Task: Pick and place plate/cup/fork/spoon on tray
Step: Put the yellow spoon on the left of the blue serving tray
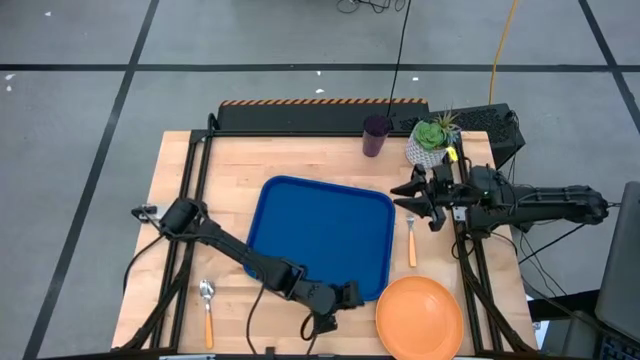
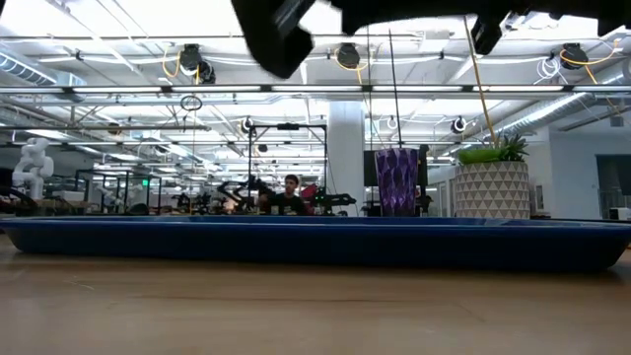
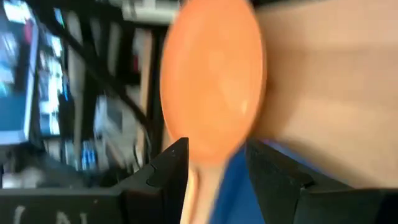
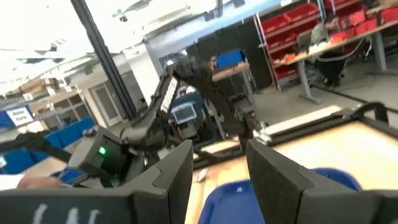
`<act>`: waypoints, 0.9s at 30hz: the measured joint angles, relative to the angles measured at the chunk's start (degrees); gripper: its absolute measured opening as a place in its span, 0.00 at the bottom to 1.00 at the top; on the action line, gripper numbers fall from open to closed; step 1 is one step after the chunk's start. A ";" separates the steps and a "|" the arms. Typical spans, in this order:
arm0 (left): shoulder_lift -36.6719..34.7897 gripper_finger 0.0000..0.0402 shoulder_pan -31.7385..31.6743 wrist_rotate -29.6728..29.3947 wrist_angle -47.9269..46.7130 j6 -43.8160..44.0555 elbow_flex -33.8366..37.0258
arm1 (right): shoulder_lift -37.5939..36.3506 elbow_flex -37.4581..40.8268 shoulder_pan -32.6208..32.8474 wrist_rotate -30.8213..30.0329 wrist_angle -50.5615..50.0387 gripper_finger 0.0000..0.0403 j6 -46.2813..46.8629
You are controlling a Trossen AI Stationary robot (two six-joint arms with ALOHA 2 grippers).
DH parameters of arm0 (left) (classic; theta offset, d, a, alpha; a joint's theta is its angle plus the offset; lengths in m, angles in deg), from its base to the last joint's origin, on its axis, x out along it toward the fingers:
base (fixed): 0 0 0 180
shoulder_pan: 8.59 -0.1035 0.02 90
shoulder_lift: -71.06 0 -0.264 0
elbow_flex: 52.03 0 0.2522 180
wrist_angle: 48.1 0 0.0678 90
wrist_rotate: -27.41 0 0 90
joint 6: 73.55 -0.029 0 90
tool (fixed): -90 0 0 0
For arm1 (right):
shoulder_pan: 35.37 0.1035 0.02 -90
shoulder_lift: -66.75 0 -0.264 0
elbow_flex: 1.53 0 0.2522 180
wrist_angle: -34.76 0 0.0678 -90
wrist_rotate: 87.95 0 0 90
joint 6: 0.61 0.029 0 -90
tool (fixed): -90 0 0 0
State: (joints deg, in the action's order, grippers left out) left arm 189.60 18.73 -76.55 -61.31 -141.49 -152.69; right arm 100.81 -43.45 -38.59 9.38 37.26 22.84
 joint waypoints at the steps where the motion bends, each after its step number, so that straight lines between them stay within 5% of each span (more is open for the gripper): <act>1: -0.16 0.40 0.35 -3.42 -2.00 1.19 0.00 | 0.37 0.45 0.08 0.02 -0.04 0.36 0.06; 7: -0.85 0.40 2.98 -22.29 -20.42 14.30 0.01 | 1.56 4.64 0.74 -0.04 2.71 0.36 2.99; 12: -3.83 0.40 4.72 -24.10 -44.42 43.25 0.00 | 2.08 9.61 0.72 -0.24 12.40 0.36 4.34; 15: -7.07 0.40 4.78 -19.83 -57.92 64.95 0.00 | 2.00 11.74 0.72 -0.25 16.29 0.36 4.05; 21: -12.25 0.40 4.65 -0.61 -71.36 107.56 -0.01 | 1.90 12.71 0.63 -3.06 18.37 0.36 0.98; 27: -13.28 0.40 8.48 10.07 -78.78 132.22 0.00 | 1.67 12.69 0.57 -4.35 23.43 0.36 -0.40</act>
State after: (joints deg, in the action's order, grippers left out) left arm 176.32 27.21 -66.48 -140.09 -9.26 -152.69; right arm 102.48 -30.76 -38.02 5.03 60.69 22.44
